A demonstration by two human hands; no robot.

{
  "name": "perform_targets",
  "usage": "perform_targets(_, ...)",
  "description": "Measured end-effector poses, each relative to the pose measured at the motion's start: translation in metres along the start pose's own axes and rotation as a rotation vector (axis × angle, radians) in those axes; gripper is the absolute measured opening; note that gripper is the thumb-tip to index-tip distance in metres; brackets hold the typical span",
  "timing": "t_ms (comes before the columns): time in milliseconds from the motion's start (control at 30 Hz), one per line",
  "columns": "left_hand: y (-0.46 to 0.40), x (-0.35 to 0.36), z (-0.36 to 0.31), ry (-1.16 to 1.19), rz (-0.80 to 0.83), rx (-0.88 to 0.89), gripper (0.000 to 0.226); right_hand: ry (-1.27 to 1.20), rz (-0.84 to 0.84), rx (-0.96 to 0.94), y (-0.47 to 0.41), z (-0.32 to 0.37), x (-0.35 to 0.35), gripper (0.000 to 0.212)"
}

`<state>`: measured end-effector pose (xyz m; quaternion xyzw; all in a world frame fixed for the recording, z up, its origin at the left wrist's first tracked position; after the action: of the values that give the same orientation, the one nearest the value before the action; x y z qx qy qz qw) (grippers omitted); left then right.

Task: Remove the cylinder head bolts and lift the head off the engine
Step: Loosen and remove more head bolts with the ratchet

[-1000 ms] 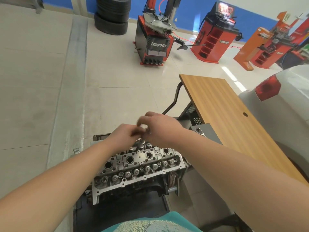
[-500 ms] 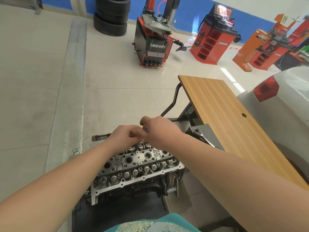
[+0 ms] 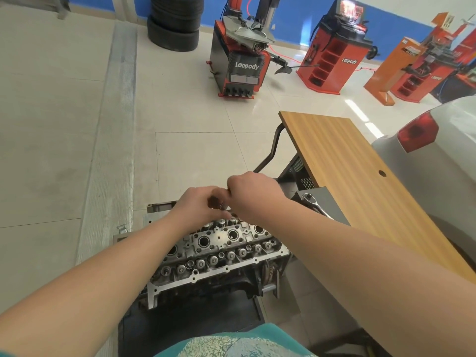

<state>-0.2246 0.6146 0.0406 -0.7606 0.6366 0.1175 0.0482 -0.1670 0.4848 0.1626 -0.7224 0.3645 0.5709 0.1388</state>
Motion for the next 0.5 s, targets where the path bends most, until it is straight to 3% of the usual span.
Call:
perform_targets(100,0.001,0.0036,0.0051,0.051,0.057,0.016,0.025,-0.002,0.009,-0.135,0.0026,-0.0002,0.0003,0.011)
perform_targets(200,0.0008,0.0014,0.0076,-0.009,0.08,-0.01,0.027,-0.101,-0.031,-0.242,0.0053,-0.003,-0.0019,0.034)
perform_targets(300,-0.0032,-0.0009,0.0023,-0.106,0.041,0.01,0.027,-0.109,-0.041,-0.082,0.0004,0.001,-0.0014,0.046)
perform_targets(367,-0.0041,-0.0008,0.0003,-0.054,0.014,0.039,0.03,-0.019,-0.013,-0.008,-0.0027,0.0017,0.0012,0.04)
perform_targets(467,-0.0027,0.0016,0.0013,0.01,0.088,0.031,0.02,0.039,-0.032,-0.134,0.0003,-0.0007,0.0018,0.013)
perform_targets(500,-0.0018,0.002,0.002,0.013,0.119,0.012,0.022,0.013,-0.037,-0.197,0.0015,-0.0032,0.0023,0.017)
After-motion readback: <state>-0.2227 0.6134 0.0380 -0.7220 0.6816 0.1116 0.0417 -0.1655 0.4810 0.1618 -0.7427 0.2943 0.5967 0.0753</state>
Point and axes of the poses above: each hand's wrist, its own y-axis away from the middle knuckle, its own x-axis out of the palm, z = x × y, the point moved 2 cm from there along -y, towards the middle knuckle, and after that the axes turned 14 degrees about y, right-handed, at the moved point
